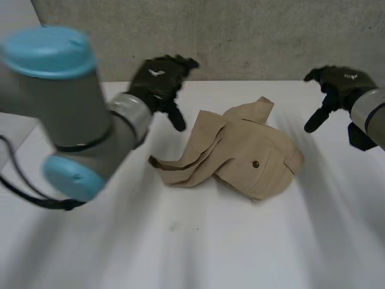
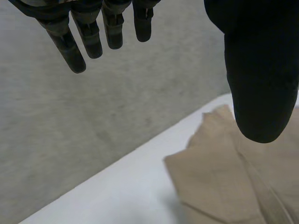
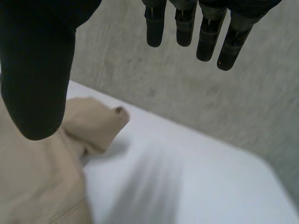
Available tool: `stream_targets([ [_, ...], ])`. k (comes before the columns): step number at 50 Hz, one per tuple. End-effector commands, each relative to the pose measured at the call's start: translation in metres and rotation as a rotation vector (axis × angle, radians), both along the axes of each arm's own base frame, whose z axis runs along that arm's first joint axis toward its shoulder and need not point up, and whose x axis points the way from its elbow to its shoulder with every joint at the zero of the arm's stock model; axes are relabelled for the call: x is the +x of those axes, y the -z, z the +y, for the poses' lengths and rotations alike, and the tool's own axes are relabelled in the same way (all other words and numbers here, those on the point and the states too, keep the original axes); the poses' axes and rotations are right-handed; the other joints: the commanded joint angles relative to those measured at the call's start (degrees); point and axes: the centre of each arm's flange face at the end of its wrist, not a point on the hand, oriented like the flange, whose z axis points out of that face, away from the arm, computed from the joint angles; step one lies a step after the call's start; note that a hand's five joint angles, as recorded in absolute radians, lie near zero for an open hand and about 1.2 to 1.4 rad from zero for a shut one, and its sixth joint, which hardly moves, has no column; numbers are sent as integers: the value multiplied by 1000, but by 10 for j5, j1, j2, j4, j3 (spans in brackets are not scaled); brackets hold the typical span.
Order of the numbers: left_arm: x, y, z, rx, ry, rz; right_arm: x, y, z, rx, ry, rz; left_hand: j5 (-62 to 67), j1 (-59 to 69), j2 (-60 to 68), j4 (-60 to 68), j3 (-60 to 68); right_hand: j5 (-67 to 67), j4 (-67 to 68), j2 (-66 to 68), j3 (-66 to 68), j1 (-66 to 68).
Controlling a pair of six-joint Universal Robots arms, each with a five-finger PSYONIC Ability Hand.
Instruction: Fold the shorts.
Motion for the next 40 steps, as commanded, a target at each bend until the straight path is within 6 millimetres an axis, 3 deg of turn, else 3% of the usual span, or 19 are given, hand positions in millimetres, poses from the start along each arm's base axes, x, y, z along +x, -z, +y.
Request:
stream_targets([
  [1,-40,41,-17,-29,60,-73,1,39,-10,160,-17,-145,-2,31,9,8,13,-42,-37,-29,-22,-18],
  [12,-66,101,-33,-44,89,-175,10,97,-19,314,-25,-183,68,102,79,78,84,-42,-37,-29,-22,-18],
  [14,-66,106,-34,-38,89,-179,10,102,-21,324,-26,-176,174,207,185,184,189,70,74,82,89,93],
  [15,-66,106,-34,-38,86,-180,10,104,-21,326,-25,-171,221,255,232,231,237,277,281,289,296,300],
  [17,-66,106,-34,-38,76,-181,10,104,-22,317,-25,-167,372,406,383,382,387,553,558,565,573,577],
  [18,-65,104,-35,-42,64,-177,10,102,-23,310,-27,-169,541,575,552,551,557,657,662,669,677,681],
  [22,-59,95,-42,-67,4,-181,12,78,-31,184,-52,-156,674,707,685,684,689,658,663,671,678,682],
  [23,-58,91,-42,-78,-5,-182,12,62,-33,106,-62,-128,674,708,685,684,689,658,663,671,678,682],
  [25,-56,77,-43,-112,-24,-181,14,46,-33,24,-80,-88,674,708,685,684,689,658,663,671,678,682],
  [26,-53,60,-44,-156,-43,-183,17,37,-32,-21,-94,-68,674,708,685,684,689,658,663,671,678,682],
  [30,-42,24,-50,-264,-99,-190,41,-11,-21,-261,-153,-2,674,708,685,684,689,658,663,671,678,682],
  [31,-38,19,-53,-280,-117,-191,50,-30,-12,-354,-163,10,674,708,685,684,689,658,663,671,678,682],
  [33,-30,9,-56,-298,-146,-190,57,-49,-3,-440,-161,15,674,708,685,684,689,658,663,671,678,682],
  [35,-17,-14,-53,-318,-173,-171,64,-73,10,-541,-155,23,674,708,685,684,689,658,663,671,678,682],
  [40,14,-34,-42,-311,-205,-186,68,-92,33,-606,-168,53,674,708,685,684,689,658,663,671,678,682],
])
